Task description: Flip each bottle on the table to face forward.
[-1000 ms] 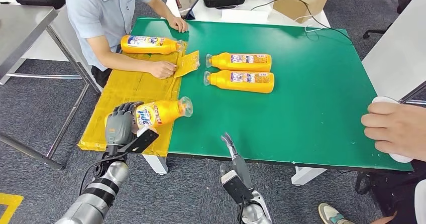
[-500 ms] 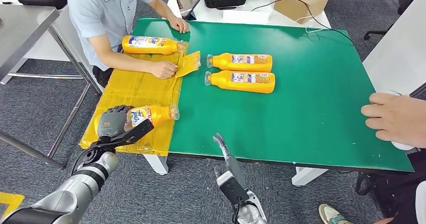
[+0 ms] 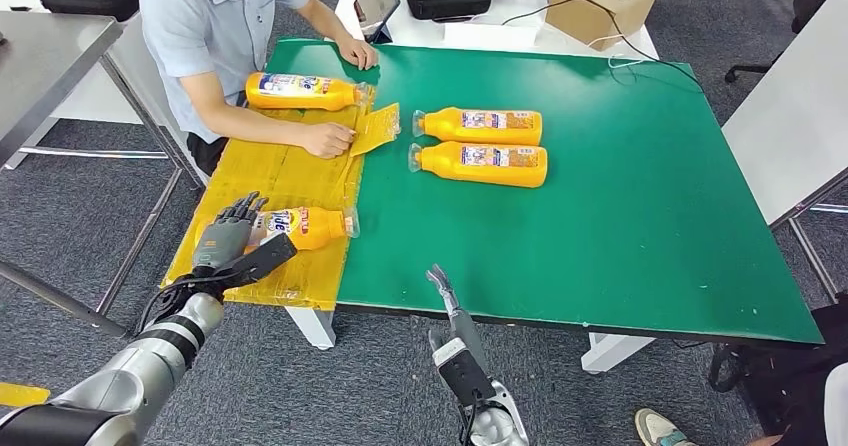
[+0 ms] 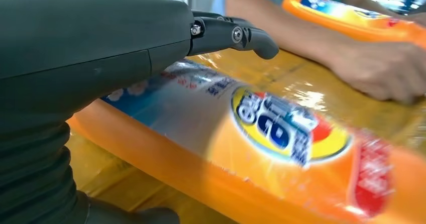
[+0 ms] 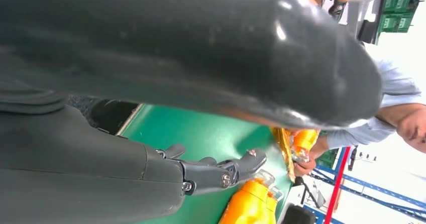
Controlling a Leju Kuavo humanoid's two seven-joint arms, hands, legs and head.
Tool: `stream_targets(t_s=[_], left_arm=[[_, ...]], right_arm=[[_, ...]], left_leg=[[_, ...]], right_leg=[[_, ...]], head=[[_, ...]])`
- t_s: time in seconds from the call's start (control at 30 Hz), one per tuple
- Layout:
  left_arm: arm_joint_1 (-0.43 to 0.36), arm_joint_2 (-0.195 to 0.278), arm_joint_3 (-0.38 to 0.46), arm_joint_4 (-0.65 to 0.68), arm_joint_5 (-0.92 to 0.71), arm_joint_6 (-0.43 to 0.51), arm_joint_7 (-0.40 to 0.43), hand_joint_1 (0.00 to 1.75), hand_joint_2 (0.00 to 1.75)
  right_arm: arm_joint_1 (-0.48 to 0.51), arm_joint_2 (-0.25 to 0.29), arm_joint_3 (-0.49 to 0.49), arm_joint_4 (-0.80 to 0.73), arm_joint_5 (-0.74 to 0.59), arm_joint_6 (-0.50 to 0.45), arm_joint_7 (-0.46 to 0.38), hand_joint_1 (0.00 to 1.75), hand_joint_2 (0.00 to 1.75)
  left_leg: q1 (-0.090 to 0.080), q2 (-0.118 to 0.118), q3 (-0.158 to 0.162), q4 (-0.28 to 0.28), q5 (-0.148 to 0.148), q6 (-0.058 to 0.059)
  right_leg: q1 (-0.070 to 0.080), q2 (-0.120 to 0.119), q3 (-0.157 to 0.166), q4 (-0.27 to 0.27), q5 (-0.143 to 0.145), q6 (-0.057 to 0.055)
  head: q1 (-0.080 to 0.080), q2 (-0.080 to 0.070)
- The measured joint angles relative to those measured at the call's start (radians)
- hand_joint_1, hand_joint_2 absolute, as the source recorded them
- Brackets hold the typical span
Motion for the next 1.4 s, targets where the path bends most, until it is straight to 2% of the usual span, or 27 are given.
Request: stream_targets(t_s=[0.17,0.37,0.43,0.5,0.63,0.8,0.93,1.0,1.07,1.17,1.23,1.4], left_arm=[[0.014,0.0,0.018,-0.056,0.087,-0.141,-0.084,0.0,1.75],[0.093,-0.004,0.016,-0.216,0.214,-0.197,-0.141,0.0,1.75],[0.129,-0.005,0.015,-0.291,0.283,-0.201,-0.16,0.0,1.75],[0.168,-0.01,0.015,-0.381,0.34,-0.144,-0.205,0.0,1.75],[0.239,-0.047,0.027,-0.624,0.461,0.049,-0.317,0.0,1.75],[0.288,-0.08,0.032,-0.824,0.513,0.095,-0.337,0.0,1.75],[0.336,-0.093,0.025,-0.974,0.56,0.205,-0.365,0.0,1.75],[0.364,-0.098,0.012,-1.046,0.565,0.237,-0.367,0.0,1.75],[0.396,-0.107,-0.008,-1.103,0.586,0.229,-0.366,0.0,1.75],[0.447,-0.124,-0.042,-1.156,0.629,0.203,-0.354,0.0,1.75],[0.477,-0.136,-0.063,-1.17,0.653,0.195,-0.341,0.0,1.75],[0.52,-0.154,-0.097,-1.175,0.677,0.19,-0.331,0.0,1.75]], right_arm=[[-0.002,0.0,-0.006,0.015,-0.003,-0.012,0.0,0.0,0.0],[-0.002,-0.001,-0.008,0.025,-0.016,-0.026,0.0,0.0,0.0],[-0.001,-0.002,-0.009,0.026,-0.017,-0.037,0.0,0.0,0.87],[0.002,-0.006,-0.009,0.02,-0.013,-0.06,0.0,0.0,1.75],[0.023,-0.032,0.01,-0.05,0.002,-0.119,0.0,0.0,1.75],[0.032,-0.059,0.035,-0.108,0.007,-0.15,0.0,0.0,1.75],[0.027,-0.081,0.052,-0.138,0.054,-0.271,0.0,0.0,1.75],[0.012,-0.095,0.05,-0.138,0.137,-0.349,0.002,0.0,1.75],[-0.01,-0.109,0.029,-0.13,0.293,-0.413,0.024,0.0,1.75],[-0.046,-0.126,-0.052,-0.112,0.568,-0.445,0.11,0.0,1.75],[-0.071,-0.139,-0.125,-0.092,0.694,-0.447,0.169,0.0,1.75],[-0.122,-0.165,-0.26,-0.038,0.783,-0.449,0.205,0.0,1.75]], left_leg=[[0.0,-0.01,0.001,0.0,0.002,0.002],[-0.001,-0.007,0.0,0.0,0.002,0.003],[-0.001,-0.006,-0.001,0.0,0.002,0.003],[-0.001,-0.006,-0.002,0.001,0.002,0.003],[-0.001,-0.007,-0.006,0.001,0.001,0.003],[-0.001,-0.006,-0.007,0.001,0.001,0.002],[-0.001,-0.004,-0.007,0.001,0.001,0.002],[-0.001,-0.004,-0.007,0.001,0.001,0.002],[-0.001,-0.004,-0.007,0.001,0.001,0.002],[-0.002,-0.004,-0.008,0.001,0.001,0.002],[-0.002,-0.005,-0.008,0.001,0.001,0.002],[-0.003,-0.005,-0.008,0.001,0.001,0.002]], right_leg=[[0.0,-0.009,0.004,0.0,-0.002,0.002],[-0.002,-0.009,0.002,0.0,-0.001,0.002],[-0.002,-0.009,0.001,0.0,-0.001,0.002],[-0.002,-0.009,-0.001,0.0,-0.001,0.003],[-0.001,-0.009,-0.004,0.0,-0.001,0.003],[-0.001,-0.008,-0.005,0.0,-0.001,0.003],[-0.001,-0.007,-0.006,0.0,-0.001,0.003],[-0.001,-0.007,-0.006,0.0,-0.001,0.003],[-0.001,-0.007,-0.006,-0.001,-0.001,0.003],[-0.002,-0.007,-0.006,-0.001,-0.001,0.003],[-0.003,-0.007,-0.006,-0.001,-0.001,0.003],[-0.003,-0.007,-0.006,-0.001,-0.001,0.003]], head=[[0.0,0.0],[0.0,0.0],[0.0,0.0],[0.0,0.0],[0.0,0.0],[0.0,0.0],[0.0,0.0],[0.0,0.0],[0.0,0.0],[0.0,0.0],[0.0,0.0],[0.0,0.0]])
